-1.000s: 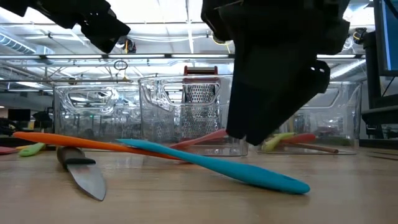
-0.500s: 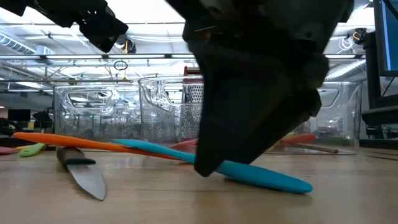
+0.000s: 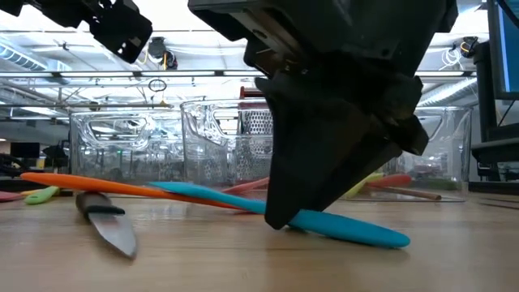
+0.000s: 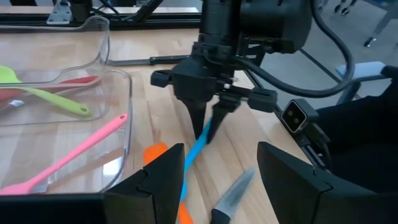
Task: Pick & Place Kitchen Items
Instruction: Put the blue spatula into the middle transparent bin
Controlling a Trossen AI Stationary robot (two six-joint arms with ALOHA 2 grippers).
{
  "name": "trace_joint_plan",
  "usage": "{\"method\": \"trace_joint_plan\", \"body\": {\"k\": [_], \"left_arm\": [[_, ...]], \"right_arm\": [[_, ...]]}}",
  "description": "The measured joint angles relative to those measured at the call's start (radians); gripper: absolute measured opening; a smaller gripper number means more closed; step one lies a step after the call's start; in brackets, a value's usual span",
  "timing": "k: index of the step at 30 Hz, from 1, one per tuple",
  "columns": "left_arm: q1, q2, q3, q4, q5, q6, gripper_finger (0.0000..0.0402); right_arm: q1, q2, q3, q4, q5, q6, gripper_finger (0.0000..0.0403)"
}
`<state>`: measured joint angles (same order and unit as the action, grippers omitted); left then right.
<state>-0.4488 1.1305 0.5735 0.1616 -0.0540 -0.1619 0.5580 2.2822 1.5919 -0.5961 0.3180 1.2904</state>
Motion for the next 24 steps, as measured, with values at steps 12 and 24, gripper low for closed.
{"method": "trace_joint_plan", "body": {"k": [12, 24], "left_arm": [[-0.025, 0.0, 0.0, -0.003, -0.052, 0.001, 0.0207], [-0.025, 0.0, 0.0, -0.001, -0.053, 0.001, 0.0207]], "right_arm": [[0.047, -0.055, -0.03, -0.017, 0.045, 0.054, 0.0031], [0.095, -0.222, -0.034, -0.03, 0.053, -0.023, 0.0013]]}}
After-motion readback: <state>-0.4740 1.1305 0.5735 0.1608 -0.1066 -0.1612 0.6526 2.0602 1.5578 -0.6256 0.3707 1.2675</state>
